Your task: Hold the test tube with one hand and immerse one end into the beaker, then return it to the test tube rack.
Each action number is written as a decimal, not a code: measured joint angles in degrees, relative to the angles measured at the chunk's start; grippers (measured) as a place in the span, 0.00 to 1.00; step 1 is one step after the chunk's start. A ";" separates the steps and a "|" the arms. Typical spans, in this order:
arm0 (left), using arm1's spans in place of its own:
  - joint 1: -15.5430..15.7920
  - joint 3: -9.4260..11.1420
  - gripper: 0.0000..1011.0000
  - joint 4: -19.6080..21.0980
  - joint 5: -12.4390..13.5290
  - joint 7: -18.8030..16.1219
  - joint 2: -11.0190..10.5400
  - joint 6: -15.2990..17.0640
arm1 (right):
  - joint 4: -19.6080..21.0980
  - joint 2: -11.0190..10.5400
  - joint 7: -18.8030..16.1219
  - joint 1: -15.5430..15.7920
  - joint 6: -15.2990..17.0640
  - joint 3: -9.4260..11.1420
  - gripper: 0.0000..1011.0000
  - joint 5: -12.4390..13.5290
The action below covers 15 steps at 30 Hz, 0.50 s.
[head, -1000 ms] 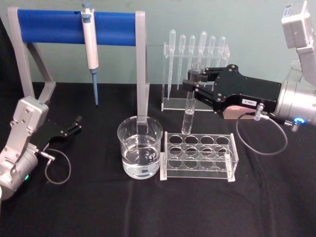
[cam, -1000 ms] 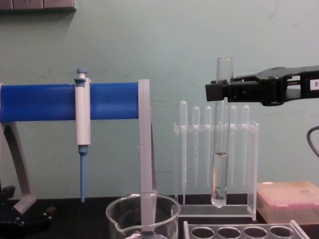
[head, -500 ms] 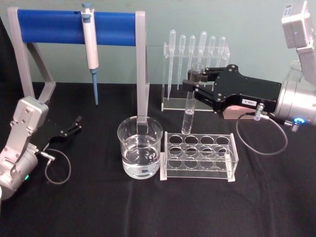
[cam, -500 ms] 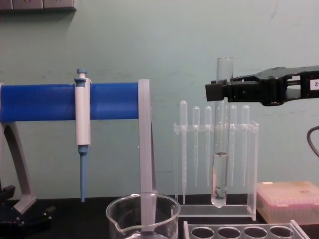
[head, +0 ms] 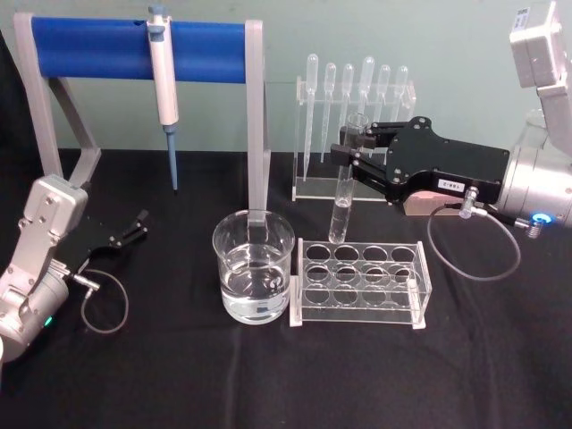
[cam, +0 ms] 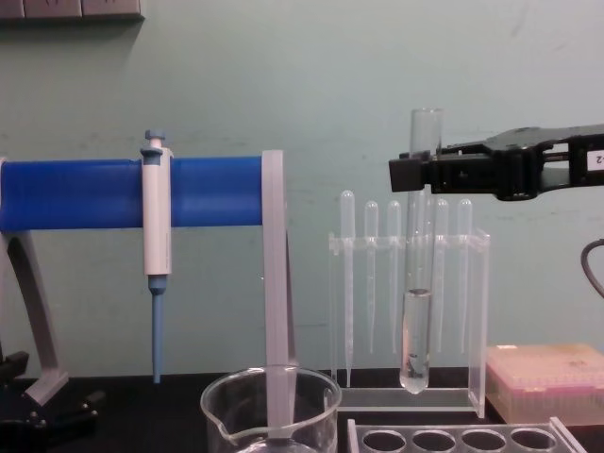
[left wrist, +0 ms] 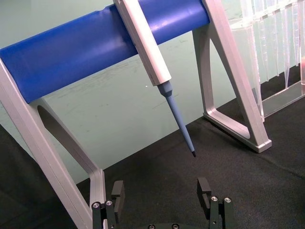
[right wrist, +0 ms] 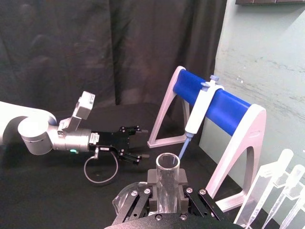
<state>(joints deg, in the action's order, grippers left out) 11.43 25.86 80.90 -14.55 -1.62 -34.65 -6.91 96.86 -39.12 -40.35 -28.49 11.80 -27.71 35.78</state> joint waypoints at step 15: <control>0.00 0.00 0.99 0.00 0.00 0.00 0.00 0.00 | -2.03 3.66 0.04 -4.52 -1.01 -3.95 0.24 0.59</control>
<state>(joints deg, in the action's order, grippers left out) 11.44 25.86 80.90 -14.55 -1.62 -34.65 -6.90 94.82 -35.46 -40.31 -33.01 10.80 -31.66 36.37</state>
